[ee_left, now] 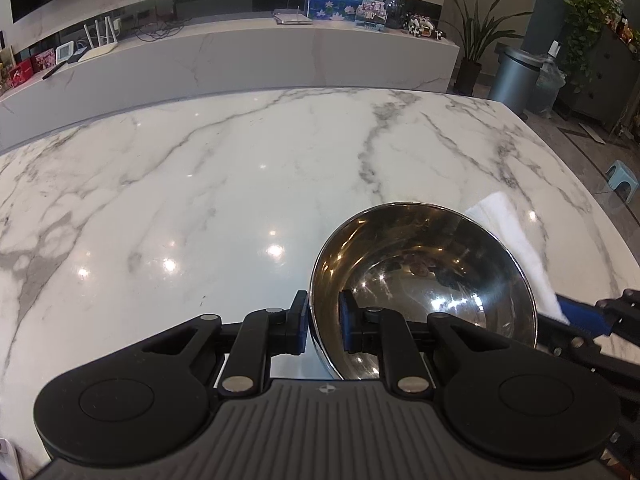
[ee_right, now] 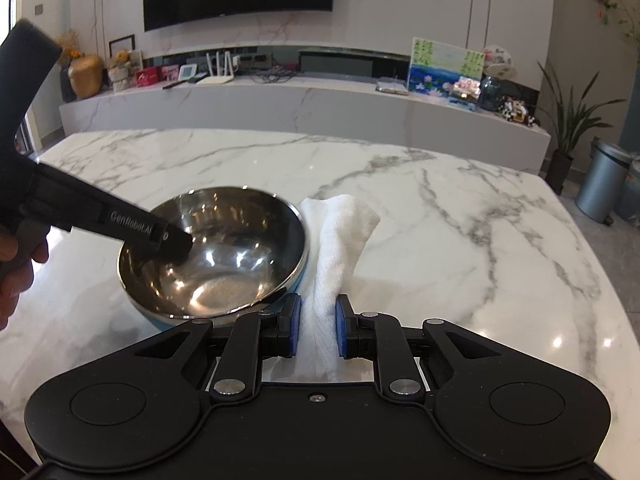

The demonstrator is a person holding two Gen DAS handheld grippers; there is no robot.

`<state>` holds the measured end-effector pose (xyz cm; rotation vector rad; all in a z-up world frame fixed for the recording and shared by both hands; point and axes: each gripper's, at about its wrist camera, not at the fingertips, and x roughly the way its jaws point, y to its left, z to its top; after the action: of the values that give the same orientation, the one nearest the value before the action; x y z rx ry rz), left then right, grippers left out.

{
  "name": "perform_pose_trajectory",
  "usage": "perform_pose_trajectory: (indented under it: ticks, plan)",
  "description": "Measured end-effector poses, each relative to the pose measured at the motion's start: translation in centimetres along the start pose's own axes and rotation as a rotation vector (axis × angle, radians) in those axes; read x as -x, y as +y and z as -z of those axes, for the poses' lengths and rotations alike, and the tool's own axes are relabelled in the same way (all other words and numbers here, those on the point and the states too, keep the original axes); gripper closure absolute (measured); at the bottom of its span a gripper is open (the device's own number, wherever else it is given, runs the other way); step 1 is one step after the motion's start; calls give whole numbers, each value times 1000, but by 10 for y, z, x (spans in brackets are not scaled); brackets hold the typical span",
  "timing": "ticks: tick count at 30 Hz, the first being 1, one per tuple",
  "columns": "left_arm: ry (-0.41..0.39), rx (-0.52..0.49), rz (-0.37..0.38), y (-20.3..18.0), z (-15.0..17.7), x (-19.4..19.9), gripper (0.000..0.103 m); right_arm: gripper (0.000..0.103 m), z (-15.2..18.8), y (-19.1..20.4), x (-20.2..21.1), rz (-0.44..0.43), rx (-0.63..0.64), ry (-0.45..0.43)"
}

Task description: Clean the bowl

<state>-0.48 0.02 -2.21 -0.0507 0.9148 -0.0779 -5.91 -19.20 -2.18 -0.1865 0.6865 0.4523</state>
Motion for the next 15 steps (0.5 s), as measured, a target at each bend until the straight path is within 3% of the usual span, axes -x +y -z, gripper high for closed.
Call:
perform_pose_trajectory:
  ticks: [5,7,9,15]
  plan:
    - [2,31,-4,4,1,1,86,87,3,5,-6,-19,18,33]
    - [6,53,3,6,2,2,78,87,4,7,-7,-21,25,41]
    - [19,83,13,8,3,1,60,87,5,8,-8,-24,31,50]
    - [75,108,4,9,13,4,54,87,8,13,-11,-32,51,74]
